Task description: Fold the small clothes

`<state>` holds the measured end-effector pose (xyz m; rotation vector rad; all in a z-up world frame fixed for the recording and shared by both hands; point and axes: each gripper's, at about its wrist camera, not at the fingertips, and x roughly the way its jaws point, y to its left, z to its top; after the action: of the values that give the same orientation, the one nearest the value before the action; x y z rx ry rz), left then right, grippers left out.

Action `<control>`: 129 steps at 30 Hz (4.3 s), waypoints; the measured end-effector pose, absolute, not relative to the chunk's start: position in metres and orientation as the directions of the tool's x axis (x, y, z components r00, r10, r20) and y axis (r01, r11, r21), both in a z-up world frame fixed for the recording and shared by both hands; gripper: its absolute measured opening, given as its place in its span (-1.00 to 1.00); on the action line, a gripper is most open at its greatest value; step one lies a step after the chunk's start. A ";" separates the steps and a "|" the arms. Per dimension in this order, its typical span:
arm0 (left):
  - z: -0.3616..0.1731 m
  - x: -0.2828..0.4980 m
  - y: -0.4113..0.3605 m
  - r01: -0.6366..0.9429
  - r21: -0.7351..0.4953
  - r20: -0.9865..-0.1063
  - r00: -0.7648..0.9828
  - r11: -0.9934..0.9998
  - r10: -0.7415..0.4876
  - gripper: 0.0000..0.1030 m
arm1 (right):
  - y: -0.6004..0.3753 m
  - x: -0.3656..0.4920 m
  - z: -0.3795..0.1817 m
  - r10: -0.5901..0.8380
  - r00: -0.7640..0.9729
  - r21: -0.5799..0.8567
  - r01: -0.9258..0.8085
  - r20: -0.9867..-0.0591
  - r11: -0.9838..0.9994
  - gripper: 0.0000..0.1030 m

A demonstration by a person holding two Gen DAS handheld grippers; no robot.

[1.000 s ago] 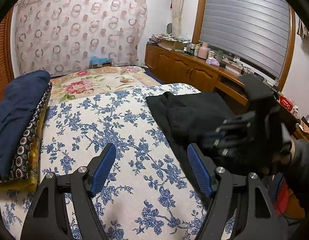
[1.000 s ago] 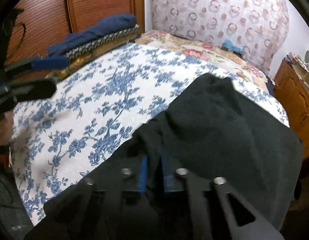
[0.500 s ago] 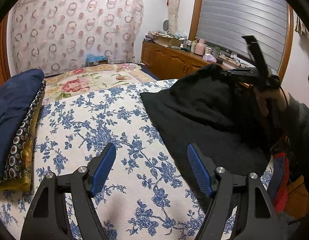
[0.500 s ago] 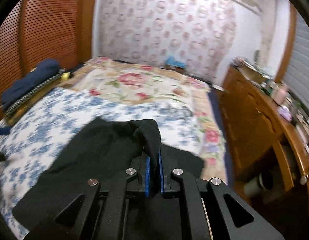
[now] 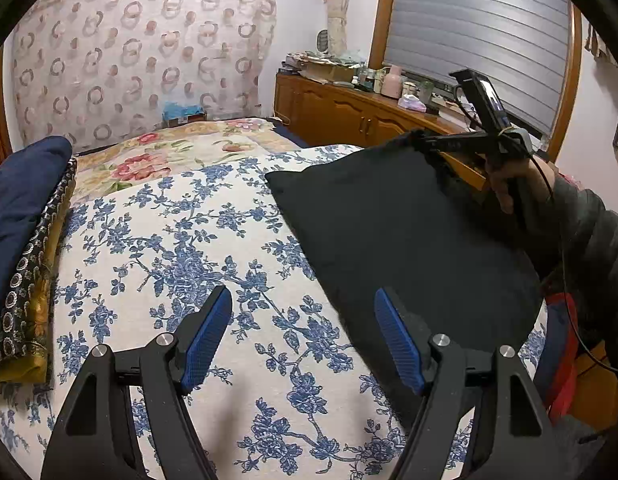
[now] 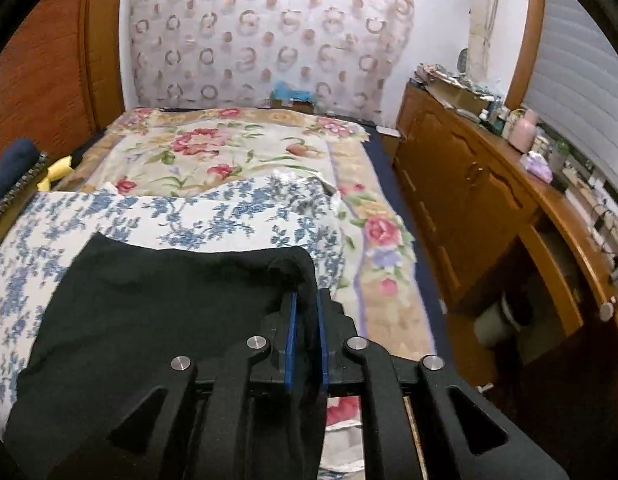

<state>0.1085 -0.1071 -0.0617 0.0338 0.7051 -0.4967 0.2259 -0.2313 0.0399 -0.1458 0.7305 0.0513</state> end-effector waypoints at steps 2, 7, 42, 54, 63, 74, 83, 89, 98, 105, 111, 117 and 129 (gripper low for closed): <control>-0.062 0.108 -0.109 0.451 -0.135 -0.630 0.648 0.883 -0.427 0.46 | -0.234 0.220 0.044 -0.012 0.745 -0.120 -0.092 -0.667 0.989 -0.73; -0.063 0.106 -0.114 0.457 -0.133 -0.633 0.644 0.879 -0.430 0.46 | -0.240 0.194 0.046 0.024 0.762 -0.089 -0.106 -0.647 0.990 -0.30; -0.095 0.055 -0.154 0.598 -0.211 -0.756 0.401 0.773 -0.517 -0.04 | -0.220 0.054 0.018 0.169 0.720 -0.048 -0.271 -0.673 0.961 0.16; -0.081 0.038 -0.165 0.662 -0.245 -0.736 0.348 0.708 -0.580 -0.83 | -0.212 0.038 0.000 0.237 0.660 -0.046 -0.381 -0.713 0.924 0.21; -0.023 0.059 -0.171 0.664 -0.240 -0.632 0.447 0.708 -0.633 -0.85 | -0.217 0.021 0.006 0.301 0.630 -0.020 -0.449 -0.716 0.893 0.38; -0.015 0.073 -0.171 0.644 -0.235 -0.603 0.490 0.728 -0.629 -0.86 | -0.258 0.033 0.000 0.164 0.656 -0.089 -0.334 -0.736 0.938 0.37; -0.015 0.078 -0.165 0.640 -0.222 -0.585 0.517 0.736 -0.626 -0.86 | -0.257 0.032 0.012 0.166 0.698 -0.109 -0.331 -0.697 0.937 -0.77; -0.013 0.100 -0.162 0.628 -0.194 -0.582 0.544 0.754 -0.604 -0.86 | -0.260 0.049 0.042 0.159 0.785 -0.129 -0.291 -0.599 0.948 -0.82; -0.002 0.166 -0.160 0.586 -0.171 -0.579 0.591 0.792 -0.561 -0.86 | -0.247 0.104 0.065 0.151 0.829 -0.198 -0.300 -0.539 0.933 -0.85; -0.002 0.219 -0.159 0.549 -0.163 -0.595 0.608 0.820 -0.525 -0.86 | -0.237 0.151 0.066 0.172 0.835 -0.213 -0.323 -0.522 0.922 -0.85; -0.027 0.257 -0.165 0.521 -0.172 -0.650 0.578 0.836 -0.493 -0.86 | -0.245 0.187 0.049 0.187 0.792 -0.188 -0.354 -0.581 0.916 -0.84; -0.046 0.279 -0.171 0.513 -0.174 -0.683 0.552 0.841 -0.478 -0.86 | -0.253 0.213 0.034 0.196 0.741 -0.137 -0.363 -0.642 0.922 -0.84; -0.052 0.292 -0.167 0.507 -0.203 -0.691 0.532 0.837 -0.490 -0.76 | -0.263 0.239 0.048 0.231 0.707 -0.062 -0.363 -0.668 0.930 -0.82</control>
<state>0.2916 -0.1674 -0.0518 0.0236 0.8168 -0.5947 0.2393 -0.2627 0.0482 -0.1951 0.7133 0.3320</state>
